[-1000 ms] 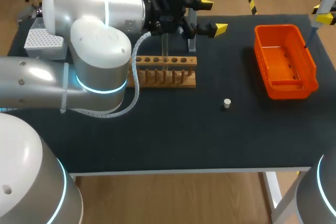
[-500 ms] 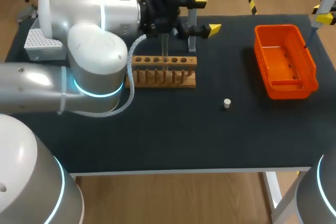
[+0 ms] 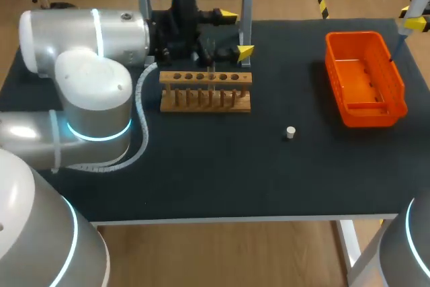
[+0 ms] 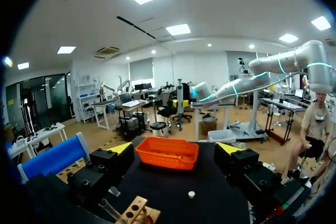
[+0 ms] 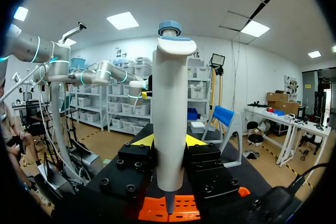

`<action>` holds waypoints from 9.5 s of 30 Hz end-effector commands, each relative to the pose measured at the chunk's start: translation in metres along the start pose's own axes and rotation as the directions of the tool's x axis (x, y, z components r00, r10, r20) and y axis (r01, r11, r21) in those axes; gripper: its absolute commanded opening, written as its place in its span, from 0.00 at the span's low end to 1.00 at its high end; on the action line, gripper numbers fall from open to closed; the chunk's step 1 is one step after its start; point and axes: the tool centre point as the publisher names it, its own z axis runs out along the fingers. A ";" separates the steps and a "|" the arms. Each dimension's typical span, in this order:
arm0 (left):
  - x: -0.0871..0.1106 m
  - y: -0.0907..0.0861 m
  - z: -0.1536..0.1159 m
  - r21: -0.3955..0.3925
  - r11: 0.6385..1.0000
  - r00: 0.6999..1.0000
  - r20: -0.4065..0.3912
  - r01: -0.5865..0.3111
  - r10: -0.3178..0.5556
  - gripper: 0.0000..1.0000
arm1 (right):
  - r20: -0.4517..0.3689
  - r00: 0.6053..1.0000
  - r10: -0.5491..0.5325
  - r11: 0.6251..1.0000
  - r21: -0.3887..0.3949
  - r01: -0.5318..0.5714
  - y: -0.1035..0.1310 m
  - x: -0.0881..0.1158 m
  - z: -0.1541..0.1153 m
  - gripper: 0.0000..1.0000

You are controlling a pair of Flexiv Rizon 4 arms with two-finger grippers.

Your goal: Invert the test tube, pick up the pipette, mount the tip to pipette, aspirate from beaker and dispense into the tube, eject the tip, return the pipette, and cap with the stopper.

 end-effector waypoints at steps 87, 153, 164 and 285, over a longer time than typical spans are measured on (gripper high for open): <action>-0.001 0.013 -0.013 0.121 0.992 0.999 -0.025 0.041 -0.038 1.00 | 0.011 0.999 -0.041 0.999 -0.002 0.041 0.001 0.059 0.133 0.00; -0.001 0.013 -0.013 0.121 0.992 0.999 -0.025 0.041 -0.038 1.00 | -0.179 0.981 -0.068 0.998 -0.002 0.069 -0.013 0.066 0.370 0.00; -0.001 0.013 -0.013 0.121 0.992 0.999 -0.025 0.041 -0.038 1.00 | -0.181 0.981 -0.073 0.997 0.010 0.076 -0.012 0.065 0.388 0.00; -0.001 0.013 -0.013 0.121 0.992 0.999 -0.025 0.041 -0.038 0.00 | 0.469 0.882 -0.048 0.951 0.292 -0.104 -0.020 -0.212 0.369 1.00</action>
